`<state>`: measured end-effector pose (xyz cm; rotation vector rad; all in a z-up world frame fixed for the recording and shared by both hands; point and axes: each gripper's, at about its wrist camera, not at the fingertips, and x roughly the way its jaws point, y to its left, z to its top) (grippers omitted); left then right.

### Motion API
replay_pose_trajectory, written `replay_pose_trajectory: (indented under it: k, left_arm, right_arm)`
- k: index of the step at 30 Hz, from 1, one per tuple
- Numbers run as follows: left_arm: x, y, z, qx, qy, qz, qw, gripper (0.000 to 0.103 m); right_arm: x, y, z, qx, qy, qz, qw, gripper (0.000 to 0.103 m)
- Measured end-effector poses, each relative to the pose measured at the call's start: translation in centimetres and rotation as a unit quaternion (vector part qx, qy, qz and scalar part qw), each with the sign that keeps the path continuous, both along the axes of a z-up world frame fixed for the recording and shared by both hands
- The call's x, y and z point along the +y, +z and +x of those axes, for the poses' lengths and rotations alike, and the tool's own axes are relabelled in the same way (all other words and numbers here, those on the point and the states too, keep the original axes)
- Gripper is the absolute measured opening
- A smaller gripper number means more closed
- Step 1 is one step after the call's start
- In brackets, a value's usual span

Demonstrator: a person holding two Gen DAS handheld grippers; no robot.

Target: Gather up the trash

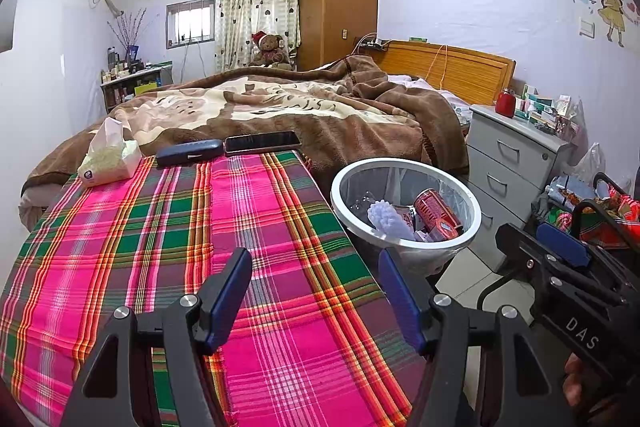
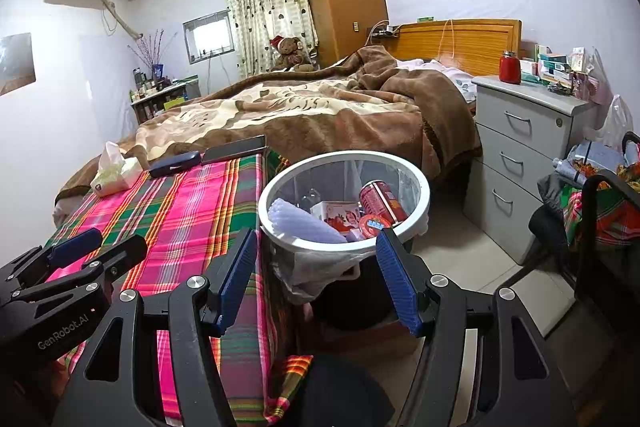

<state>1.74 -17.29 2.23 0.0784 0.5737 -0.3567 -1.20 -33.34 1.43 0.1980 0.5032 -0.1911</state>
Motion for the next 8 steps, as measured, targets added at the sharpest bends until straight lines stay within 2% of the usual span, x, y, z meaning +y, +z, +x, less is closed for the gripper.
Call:
replay_pose_trajectory:
  k: [8]
  left_arm:
    - [-0.07,0.04,-0.05,0.001,0.001,-0.001,1.0000,0.066]
  right_arm:
    - [0.06,-0.02,-0.03,0.002,0.000,0.000,1.000,0.063]
